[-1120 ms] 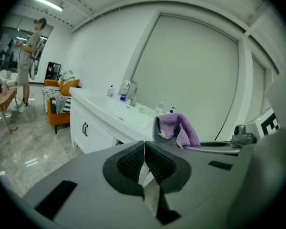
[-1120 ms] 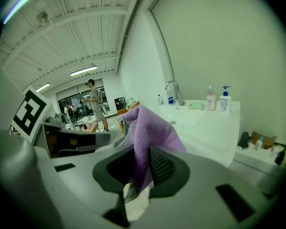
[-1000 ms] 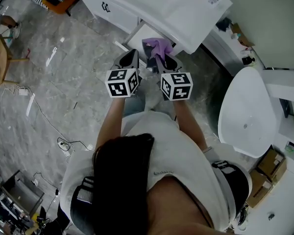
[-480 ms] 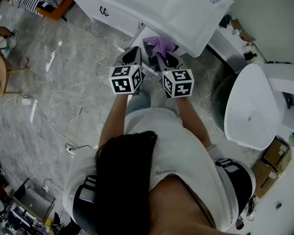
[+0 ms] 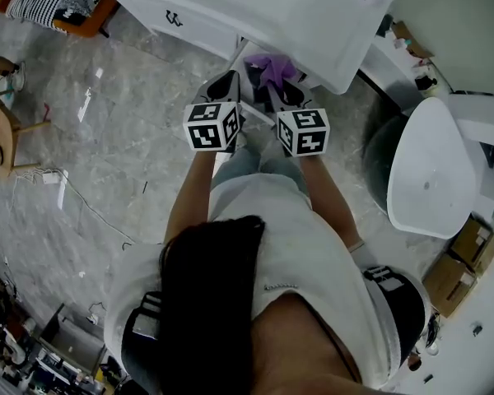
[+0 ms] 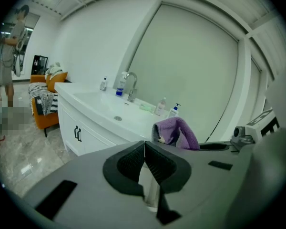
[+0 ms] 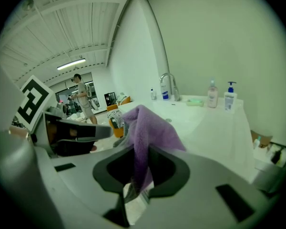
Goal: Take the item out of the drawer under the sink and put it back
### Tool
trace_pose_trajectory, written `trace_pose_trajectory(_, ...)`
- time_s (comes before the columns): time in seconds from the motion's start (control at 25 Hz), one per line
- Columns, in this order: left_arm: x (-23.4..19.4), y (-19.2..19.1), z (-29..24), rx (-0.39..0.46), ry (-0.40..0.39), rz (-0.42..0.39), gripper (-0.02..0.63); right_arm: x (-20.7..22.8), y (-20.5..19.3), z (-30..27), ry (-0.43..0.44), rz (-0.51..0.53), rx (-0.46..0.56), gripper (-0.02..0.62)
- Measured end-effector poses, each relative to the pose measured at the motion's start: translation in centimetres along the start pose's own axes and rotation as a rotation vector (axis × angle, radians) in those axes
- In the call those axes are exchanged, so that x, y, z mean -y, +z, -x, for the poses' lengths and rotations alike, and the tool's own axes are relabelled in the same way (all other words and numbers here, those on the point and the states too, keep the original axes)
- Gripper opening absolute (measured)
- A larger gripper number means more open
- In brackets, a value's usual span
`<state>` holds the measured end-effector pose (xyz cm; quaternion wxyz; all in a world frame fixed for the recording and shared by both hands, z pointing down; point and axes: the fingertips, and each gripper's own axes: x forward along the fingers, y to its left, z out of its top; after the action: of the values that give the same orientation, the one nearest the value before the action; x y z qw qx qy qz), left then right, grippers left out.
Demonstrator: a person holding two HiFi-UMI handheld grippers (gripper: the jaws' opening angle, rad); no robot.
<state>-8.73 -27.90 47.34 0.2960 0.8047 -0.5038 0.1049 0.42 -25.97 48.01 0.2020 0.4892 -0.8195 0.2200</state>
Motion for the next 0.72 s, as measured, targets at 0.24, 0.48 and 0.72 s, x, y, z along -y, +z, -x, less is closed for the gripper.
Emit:
trace_pose_trajectory(0.24,-0.7,0.0,-1.1,-0.021,-0.01,-0.003,0.005,-0.2,-0.4,-1.1,-0.004,-0.001,-0.017,0.077)
trace_pose_trajectory(0.48,-1.6,-0.8,-2.2,-0.042,0.012,0.011,0.005,0.7,-1.5,-2.5,-0.012,0.019,-0.053,0.077)
trace_pose_trajectory(0.72,-2.4,-1.9,-2.9,-0.065,0.041,0.033,0.005,1.1,-3.5,-4.0,0.01,0.019,-0.111,0.077)
